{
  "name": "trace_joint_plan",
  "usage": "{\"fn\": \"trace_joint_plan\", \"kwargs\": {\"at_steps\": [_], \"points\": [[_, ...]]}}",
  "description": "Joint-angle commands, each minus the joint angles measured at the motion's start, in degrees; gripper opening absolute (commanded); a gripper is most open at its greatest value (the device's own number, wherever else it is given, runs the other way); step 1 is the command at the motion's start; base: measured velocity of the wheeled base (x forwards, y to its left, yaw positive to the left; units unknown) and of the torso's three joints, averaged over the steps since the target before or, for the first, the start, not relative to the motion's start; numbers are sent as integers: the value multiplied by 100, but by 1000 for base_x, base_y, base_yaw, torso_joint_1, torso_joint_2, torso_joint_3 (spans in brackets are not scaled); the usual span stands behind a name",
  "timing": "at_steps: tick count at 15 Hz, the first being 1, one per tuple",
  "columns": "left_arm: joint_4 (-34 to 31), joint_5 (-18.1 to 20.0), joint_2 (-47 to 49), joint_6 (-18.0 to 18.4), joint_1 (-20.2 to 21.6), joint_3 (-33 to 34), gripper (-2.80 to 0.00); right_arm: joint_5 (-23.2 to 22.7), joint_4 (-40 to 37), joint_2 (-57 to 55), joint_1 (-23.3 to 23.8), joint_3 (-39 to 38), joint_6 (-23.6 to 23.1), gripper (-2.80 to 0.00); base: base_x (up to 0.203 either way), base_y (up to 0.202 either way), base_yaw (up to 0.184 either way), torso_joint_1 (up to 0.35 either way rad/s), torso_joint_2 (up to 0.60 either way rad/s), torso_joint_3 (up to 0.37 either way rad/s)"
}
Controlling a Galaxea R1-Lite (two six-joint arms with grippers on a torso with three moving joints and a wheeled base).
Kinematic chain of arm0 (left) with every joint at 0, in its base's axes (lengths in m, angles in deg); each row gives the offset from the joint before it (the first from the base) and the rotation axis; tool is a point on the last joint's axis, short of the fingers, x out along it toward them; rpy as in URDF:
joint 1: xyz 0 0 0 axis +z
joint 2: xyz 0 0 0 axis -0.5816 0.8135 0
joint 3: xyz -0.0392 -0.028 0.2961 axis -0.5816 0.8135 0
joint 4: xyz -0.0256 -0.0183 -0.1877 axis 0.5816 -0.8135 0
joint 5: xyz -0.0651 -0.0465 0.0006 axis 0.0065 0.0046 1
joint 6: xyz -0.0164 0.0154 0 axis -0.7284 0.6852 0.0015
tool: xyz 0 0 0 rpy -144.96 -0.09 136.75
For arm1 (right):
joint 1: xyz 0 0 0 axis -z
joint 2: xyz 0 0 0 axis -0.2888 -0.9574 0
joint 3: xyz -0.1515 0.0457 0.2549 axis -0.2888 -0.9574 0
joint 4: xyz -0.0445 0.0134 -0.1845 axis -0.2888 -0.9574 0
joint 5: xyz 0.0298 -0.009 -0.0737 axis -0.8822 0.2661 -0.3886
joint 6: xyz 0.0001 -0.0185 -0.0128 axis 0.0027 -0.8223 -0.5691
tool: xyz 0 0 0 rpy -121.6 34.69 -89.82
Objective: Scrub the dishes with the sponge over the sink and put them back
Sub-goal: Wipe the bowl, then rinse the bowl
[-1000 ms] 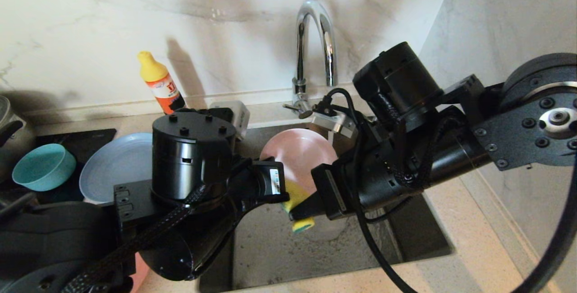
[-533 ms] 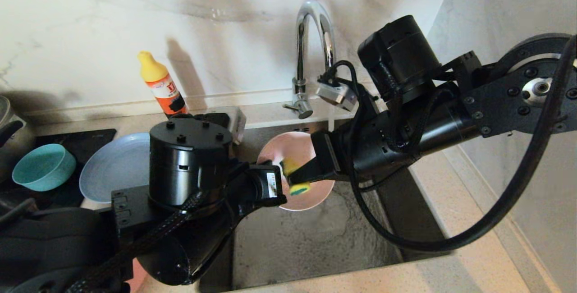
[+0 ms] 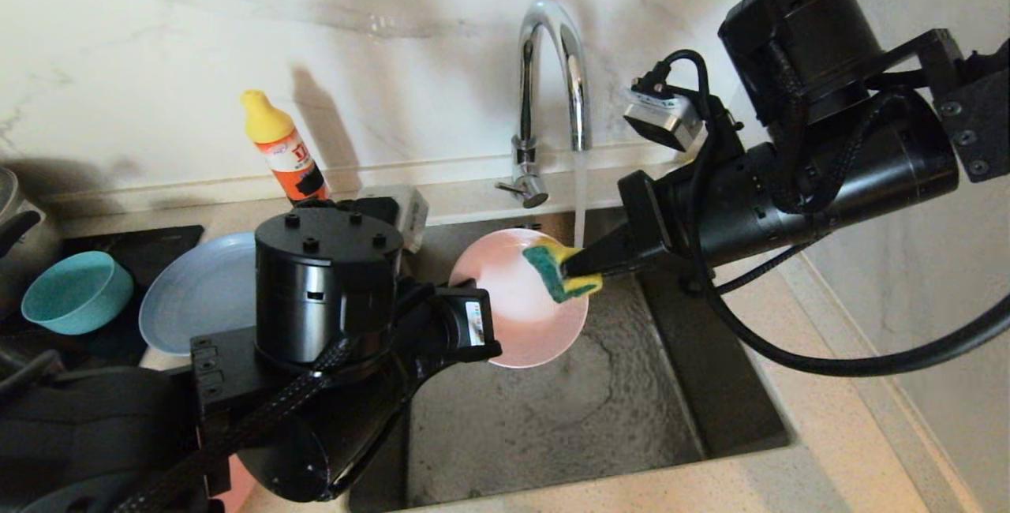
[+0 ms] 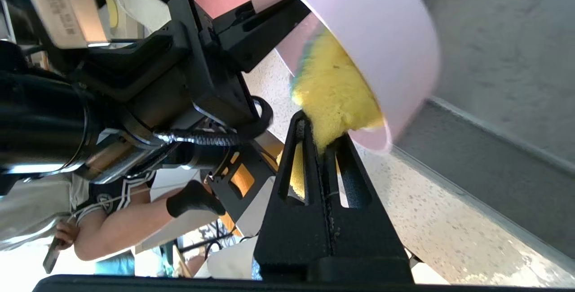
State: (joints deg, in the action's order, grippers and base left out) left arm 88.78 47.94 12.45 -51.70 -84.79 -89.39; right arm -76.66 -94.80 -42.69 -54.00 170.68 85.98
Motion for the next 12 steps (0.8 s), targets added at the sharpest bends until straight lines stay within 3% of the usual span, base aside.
{"fn": "trace_joint_plan", "kwargs": {"at_steps": [1, 12], "points": [[18, -29, -4, -12, 9, 0, -280, -16, -34, 203, 95, -60, 13, -280, 0, 0, 0, 0, 0, 0], [-61, 110, 123, -43, 406, -305, -280, -77, -172, 1000, 939, -1046, -16, -280, 0, 0, 0, 0, 0, 0]]}}
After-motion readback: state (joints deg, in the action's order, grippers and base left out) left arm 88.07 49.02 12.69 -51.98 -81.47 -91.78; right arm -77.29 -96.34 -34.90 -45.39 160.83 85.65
